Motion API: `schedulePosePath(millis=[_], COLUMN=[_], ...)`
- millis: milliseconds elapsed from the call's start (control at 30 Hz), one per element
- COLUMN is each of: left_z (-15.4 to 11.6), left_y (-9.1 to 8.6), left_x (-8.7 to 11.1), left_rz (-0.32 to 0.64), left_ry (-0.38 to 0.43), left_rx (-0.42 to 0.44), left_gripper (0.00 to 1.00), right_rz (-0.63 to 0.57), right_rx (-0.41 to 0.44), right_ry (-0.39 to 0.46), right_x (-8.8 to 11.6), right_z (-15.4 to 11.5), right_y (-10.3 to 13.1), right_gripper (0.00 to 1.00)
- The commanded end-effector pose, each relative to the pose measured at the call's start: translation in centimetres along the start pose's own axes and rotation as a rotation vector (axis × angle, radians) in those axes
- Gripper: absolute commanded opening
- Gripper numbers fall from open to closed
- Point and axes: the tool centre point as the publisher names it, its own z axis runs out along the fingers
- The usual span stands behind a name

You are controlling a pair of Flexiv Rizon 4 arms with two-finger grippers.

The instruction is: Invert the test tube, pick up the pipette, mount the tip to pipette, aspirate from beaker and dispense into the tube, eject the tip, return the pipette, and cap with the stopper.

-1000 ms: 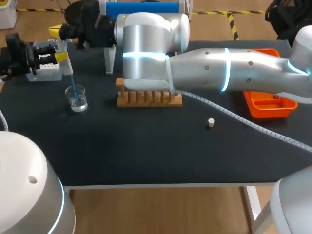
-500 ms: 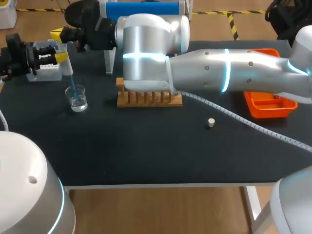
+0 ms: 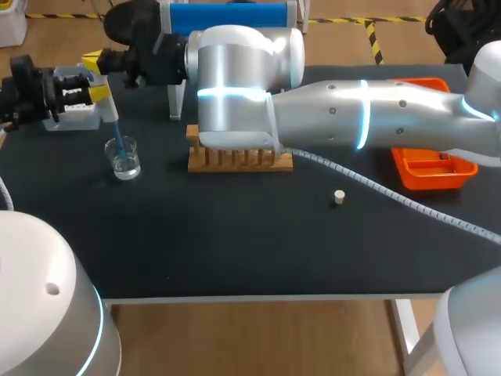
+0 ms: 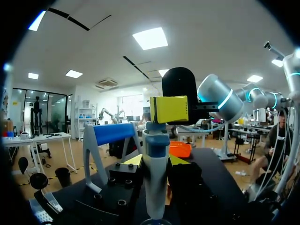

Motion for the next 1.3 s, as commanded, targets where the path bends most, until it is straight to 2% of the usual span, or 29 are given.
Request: schedulePosePath(millis=[33,400,433,467,500,533,700,900,1300], left_z=[0.0,0.0,0.0,0.0,0.0,0.0,0.0,0.0,0.0], left_y=[-0.6,-0.6,-0.6,-0.6,-0.6,-0.6,-0.6,-0.6,-0.6], left_x=[-0.2,-0.2,-0.2,-0.2,-0.2,-0.2,-0.2,-0.2,-0.2], left_rz=[0.001,0.001,0.001,0.001,0.001,0.001,0.001,0.001,0.001], left_ry=[0.0,0.0,0.0,0.0,0.0,0.0,0.0,0.0,0.0], left_rx=[0.002,0.002,0.002,0.002,0.002,0.002,0.002,0.002,0.002], left_gripper=[0.0,0.0,0.0,0.0,0.0,0.0,0.0,0.0,0.0], right_rz=[0.003,-0.071,-0.078,-0.087,-0.097,-0.108,-0.163,-0.219,-0.274], right_rx=[0.002,-0.057,-0.059,-0.06,-0.061,-0.063,-0.043,0.014,0.103], right_ry=[0.001,0.0,0.001,0.006,0.008,0.013,0.044,0.061,0.026], right_x=[0.1,0.1,0.2,0.4,0.5,0.6,1.3,1.1,-2.0], right_z=[-0.1,-1.7,-2.0,-2.3,-2.7,-3.2,-5.9,-10.7,-21.7], right_y=[-0.6,4.9,5.4,5.9,6.2,6.6,7.8,8.2,6.5], right_gripper=[0.0,0.0,0.2,0.49,0.86,1.0,1.0,1.0,1.0])
